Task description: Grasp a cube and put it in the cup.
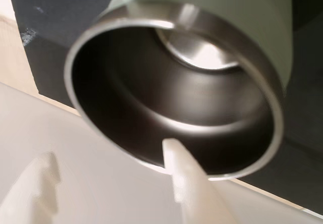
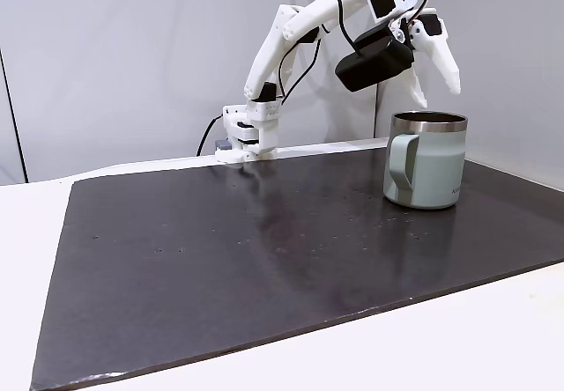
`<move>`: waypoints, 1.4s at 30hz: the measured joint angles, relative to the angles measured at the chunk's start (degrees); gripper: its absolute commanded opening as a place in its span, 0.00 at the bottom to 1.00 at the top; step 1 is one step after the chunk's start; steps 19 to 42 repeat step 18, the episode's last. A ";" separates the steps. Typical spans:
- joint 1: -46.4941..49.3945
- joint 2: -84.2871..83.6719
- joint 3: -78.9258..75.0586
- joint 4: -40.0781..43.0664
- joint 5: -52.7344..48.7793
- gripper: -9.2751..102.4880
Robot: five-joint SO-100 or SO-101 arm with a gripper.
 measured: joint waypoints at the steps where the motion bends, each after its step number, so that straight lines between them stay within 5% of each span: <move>1: 0.00 0.00 0.18 0.00 0.00 0.29; 42: -0.26 0.00 0.35 0.00 0.00 0.27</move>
